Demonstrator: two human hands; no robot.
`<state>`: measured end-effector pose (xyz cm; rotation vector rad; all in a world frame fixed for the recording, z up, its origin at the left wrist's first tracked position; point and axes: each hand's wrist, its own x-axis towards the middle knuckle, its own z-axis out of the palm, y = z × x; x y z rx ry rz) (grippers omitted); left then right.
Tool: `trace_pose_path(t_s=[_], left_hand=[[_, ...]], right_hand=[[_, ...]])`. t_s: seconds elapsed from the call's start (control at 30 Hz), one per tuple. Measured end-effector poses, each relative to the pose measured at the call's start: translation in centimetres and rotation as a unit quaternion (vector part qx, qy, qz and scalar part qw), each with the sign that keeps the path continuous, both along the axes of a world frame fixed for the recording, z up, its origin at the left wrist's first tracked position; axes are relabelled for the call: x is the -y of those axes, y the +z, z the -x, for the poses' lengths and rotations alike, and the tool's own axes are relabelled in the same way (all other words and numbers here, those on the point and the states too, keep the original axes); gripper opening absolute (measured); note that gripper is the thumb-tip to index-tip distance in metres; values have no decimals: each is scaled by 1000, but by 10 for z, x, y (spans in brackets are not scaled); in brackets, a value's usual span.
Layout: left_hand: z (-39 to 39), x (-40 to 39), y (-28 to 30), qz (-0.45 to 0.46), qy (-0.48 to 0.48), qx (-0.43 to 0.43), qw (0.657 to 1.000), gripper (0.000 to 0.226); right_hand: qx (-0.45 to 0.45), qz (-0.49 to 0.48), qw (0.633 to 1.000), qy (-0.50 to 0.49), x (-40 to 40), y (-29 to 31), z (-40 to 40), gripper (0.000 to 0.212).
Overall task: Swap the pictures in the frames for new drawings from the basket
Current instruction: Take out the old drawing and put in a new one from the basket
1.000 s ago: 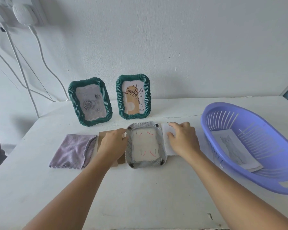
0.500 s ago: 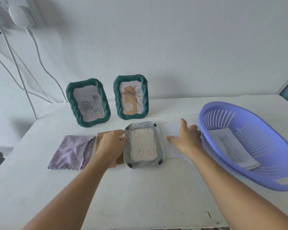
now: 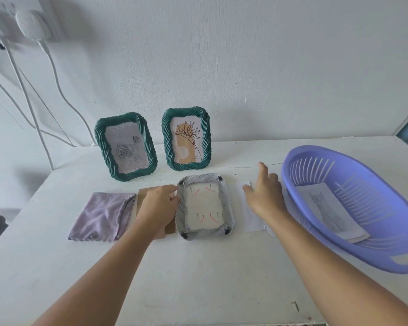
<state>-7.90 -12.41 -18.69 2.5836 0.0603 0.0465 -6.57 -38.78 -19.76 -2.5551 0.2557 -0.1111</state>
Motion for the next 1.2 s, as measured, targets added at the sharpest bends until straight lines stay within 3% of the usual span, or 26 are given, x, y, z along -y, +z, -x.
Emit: trace_pose_path(t_s=[0.13,0.3,0.47,0.6,0.93,1.2], left_hand=[[1,0,0,0,2,0,1000,29],[1,0,2,1,0,-6,1000,32],[1,1,3,2,7,-11,1000,34],[0,0,2,-1,6,-14,1000,34],[0,0,2,-1,-1,-19,1000,34],[0,0,2,-6,2,-9,1000,32]], right_hand=[[-44,-1,999,19,2,0,-1,93],[-75,-41,996,0,3,0,-8,91],[-118,-42,992,-6,1,0,-17,62],[-91,-35,995,-6,2,-4,-16,40],[-164,-4,986,-22,1,7,-27,29],[-88,37,995,6,0,10,-22,17]])
